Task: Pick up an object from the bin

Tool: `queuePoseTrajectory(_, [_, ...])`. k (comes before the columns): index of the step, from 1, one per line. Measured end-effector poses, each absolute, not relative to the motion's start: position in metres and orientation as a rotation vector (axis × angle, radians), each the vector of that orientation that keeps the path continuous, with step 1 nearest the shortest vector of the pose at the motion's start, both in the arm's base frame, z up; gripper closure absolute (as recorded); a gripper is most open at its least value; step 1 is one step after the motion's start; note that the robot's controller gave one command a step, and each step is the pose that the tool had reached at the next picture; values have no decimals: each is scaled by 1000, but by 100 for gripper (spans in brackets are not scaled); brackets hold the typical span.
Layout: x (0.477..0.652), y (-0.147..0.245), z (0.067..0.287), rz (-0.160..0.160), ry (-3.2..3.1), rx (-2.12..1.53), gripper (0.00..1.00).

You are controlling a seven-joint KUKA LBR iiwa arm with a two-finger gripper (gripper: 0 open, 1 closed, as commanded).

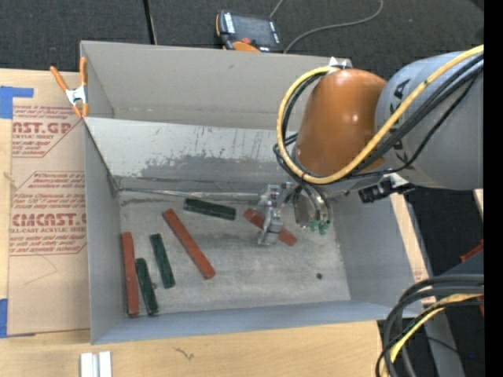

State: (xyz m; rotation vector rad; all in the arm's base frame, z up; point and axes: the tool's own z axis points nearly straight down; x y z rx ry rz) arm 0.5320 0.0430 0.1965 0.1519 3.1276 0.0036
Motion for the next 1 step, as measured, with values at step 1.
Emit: queuePoseTrajectory(1, [538,39,237,2,3130,161,100])
